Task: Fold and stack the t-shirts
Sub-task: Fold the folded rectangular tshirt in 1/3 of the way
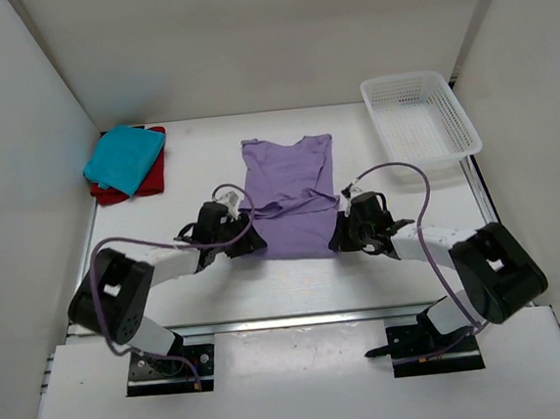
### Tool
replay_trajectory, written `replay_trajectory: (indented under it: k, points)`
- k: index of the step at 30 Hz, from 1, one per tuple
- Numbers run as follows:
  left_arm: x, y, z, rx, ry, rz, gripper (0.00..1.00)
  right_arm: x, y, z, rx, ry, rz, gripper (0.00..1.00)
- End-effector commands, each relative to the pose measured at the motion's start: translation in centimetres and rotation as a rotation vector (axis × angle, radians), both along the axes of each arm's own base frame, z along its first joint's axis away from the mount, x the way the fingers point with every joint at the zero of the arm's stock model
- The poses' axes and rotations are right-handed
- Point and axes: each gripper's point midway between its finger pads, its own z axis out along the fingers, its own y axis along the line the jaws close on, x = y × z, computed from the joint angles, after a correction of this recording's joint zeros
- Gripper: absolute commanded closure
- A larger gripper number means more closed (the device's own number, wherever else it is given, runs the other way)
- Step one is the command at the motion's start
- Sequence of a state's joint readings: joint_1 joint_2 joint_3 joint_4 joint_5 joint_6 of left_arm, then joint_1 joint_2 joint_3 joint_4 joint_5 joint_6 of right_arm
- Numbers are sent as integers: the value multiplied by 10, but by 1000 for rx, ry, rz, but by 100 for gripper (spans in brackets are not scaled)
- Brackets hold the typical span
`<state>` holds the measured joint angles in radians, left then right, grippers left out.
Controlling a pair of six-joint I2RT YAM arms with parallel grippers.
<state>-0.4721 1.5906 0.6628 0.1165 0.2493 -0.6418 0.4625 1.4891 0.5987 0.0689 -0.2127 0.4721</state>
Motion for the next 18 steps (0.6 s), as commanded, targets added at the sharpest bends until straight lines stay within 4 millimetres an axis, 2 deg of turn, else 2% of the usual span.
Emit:
replay_trajectory:
  k: [1, 2, 3, 4, 5, 7, 8, 10, 12, 13, 14, 15, 16, 17, 18]
  points:
    - [-40, 13, -5, 11, 10, 3, 45, -46, -21, -25, -88, 67, 0, 100]
    - [-46, 12, 2, -7, -5, 1, 44, -44, -18, -16, -78, 29, 15, 100]
    - [-55, 11, 0, -9, 6, -9, 43, -50, -21, -12, -89, 40, 24, 100]
    - [-56, 8, 10, -30, -11, -15, 43, -47, -19, -3, -91, 31, 36, 100]
    - [-56, 4, 23, -54, -41, -19, 43, -46, -17, 5, -83, 14, 43, 99]
    - [-53, 3, 40, -78, -70, -9, 41, -34, -4, 40, -66, -69, 70, 99]
    - [-46, 3, 57, -103, -108, 7, 41, -33, -1, 49, -62, -89, 80, 100]
    - [-42, 3, 74, -114, -151, 22, 39, -28, 22, 75, -8, -155, 124, 100]
    - [-42, 5, 77, -118, -165, 41, 39, -26, 40, 76, 25, -167, 168, 99]
    - [-43, 4, 74, -127, -162, 47, 38, -24, 50, 69, 37, -151, 190, 100]
    - [-41, 1, 75, -143, -167, 42, 37, -19, 63, 81, 60, -191, 216, 100]
    - [-44, -2, 69, -149, -151, 40, 36, -18, 68, 69, 51, -164, 236, 100]
    - [-44, -4, 69, -161, -160, 45, 33, -11, 82, 68, 69, -178, 262, 100]
    - [-43, -8, 70, -182, -167, 44, 27, -3, 93, 77, 80, -197, 280, 100]
    - [-42, -8, 69, -189, -171, 46, 2, 6, 102, 74, 72, -194, 284, 100]
